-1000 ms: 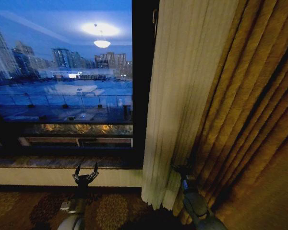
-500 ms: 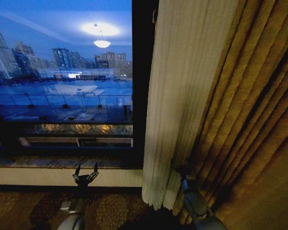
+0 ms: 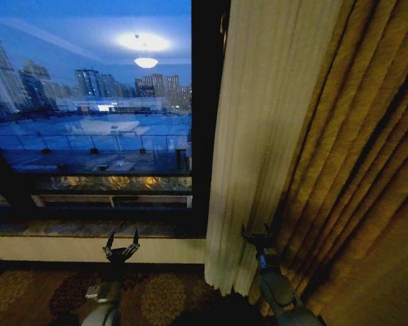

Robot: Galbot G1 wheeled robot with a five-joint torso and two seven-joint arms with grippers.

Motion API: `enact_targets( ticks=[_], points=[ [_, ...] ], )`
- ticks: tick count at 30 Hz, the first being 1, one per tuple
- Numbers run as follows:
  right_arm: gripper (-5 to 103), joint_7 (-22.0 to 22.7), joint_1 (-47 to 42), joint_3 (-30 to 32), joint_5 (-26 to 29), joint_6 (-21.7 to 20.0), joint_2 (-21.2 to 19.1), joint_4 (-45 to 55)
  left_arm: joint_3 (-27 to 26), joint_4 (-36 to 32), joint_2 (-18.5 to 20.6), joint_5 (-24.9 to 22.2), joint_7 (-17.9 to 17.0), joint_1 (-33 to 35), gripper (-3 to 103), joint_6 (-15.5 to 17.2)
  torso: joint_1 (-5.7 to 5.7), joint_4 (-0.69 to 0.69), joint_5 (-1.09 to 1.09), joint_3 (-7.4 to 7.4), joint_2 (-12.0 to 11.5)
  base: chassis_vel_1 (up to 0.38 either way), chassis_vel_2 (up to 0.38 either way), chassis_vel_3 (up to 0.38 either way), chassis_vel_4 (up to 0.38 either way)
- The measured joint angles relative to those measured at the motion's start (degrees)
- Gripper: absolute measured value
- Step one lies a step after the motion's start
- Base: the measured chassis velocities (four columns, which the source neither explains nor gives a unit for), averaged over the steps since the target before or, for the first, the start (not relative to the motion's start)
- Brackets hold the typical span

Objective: Open the curtains by pulling them apart, changing their state from closed to fully open.

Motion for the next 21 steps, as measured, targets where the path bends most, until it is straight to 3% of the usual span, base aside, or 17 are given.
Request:
enact_targets(
  ticks=[21],
  points=[
    [100, 0.0, 0.0, 0.0, 0.0, 0.1, 0.0, 0.0, 0.0, 0.0, 0.0, 0.0, 0.0, 0.0, 100, 0.0, 0.01, 0.01, -0.01, 0.01, 0.0, 0.320, 0.320, -0.317, -0.304]
  ],
)
